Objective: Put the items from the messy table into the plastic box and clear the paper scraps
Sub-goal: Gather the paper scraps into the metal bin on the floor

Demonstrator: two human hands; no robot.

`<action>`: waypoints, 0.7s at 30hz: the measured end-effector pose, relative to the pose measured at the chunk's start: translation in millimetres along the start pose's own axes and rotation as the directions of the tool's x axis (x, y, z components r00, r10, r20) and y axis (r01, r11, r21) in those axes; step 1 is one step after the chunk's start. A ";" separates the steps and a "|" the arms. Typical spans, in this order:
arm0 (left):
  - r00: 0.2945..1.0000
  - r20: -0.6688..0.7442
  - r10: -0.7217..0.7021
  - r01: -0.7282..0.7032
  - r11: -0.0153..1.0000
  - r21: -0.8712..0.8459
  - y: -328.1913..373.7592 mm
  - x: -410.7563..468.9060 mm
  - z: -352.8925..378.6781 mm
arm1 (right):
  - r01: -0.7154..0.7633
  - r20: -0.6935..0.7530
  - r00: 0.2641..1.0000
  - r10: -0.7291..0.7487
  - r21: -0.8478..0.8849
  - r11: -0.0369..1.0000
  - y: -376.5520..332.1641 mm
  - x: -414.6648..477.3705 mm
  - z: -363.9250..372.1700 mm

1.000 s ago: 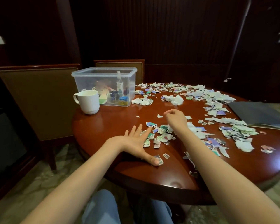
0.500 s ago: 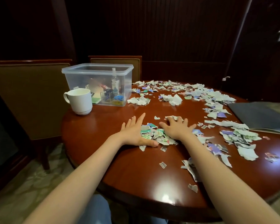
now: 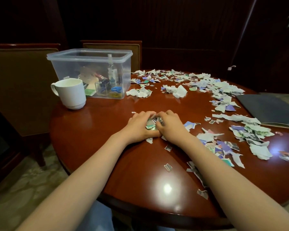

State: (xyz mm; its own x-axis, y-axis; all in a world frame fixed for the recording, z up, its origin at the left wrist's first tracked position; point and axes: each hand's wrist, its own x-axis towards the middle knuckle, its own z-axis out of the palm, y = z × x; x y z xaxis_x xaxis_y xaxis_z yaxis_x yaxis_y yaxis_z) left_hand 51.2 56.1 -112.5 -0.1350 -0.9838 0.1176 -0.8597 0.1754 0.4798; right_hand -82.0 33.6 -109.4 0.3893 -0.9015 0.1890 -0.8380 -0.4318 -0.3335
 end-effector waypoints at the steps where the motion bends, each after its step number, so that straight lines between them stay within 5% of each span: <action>1: 1.000 -0.001 0.011 -0.011 1.000 0.000 -0.1 -0.4 1.1 | 0.002 -0.017 1.000 -0.002 0.026 1.000 -0.1 0.5 0.4; 9: 0.996 -0.079 -0.047 0.053 0.996 0.072 3.5 -1.6 2.1 | -0.044 -0.108 0.993 0.053 0.086 0.995 0.9 -2.0 -1.2; 12: 0.992 -0.101 -0.075 0.084 0.992 0.090 3.3 -3.0 1.0 | -0.061 0.016 0.998 0.060 0.076 0.995 0.4 -2.0 -1.7; 15: 0.988 -0.121 -0.095 0.103 0.993 0.061 2.9 -3.3 0.0 | 0.025 0.115 0.993 -0.020 -0.040 0.999 -0.9 -4.7 3.2; 21: 0.970 -0.206 -0.125 0.128 0.992 -0.001 1.0 -2.4 -1.9 | 0.064 -0.039 0.996 -0.077 -0.254 0.965 -19.1 -7.1 8.9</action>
State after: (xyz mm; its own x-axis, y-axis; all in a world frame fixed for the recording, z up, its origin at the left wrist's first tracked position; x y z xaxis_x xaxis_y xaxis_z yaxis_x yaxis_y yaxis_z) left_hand 51.6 58.7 -110.7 0.0783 -0.9692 0.2333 -0.8694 0.0481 0.4918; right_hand -65.4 48.0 -112.6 0.4373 -0.8640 0.2495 -0.8809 -0.4674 -0.0747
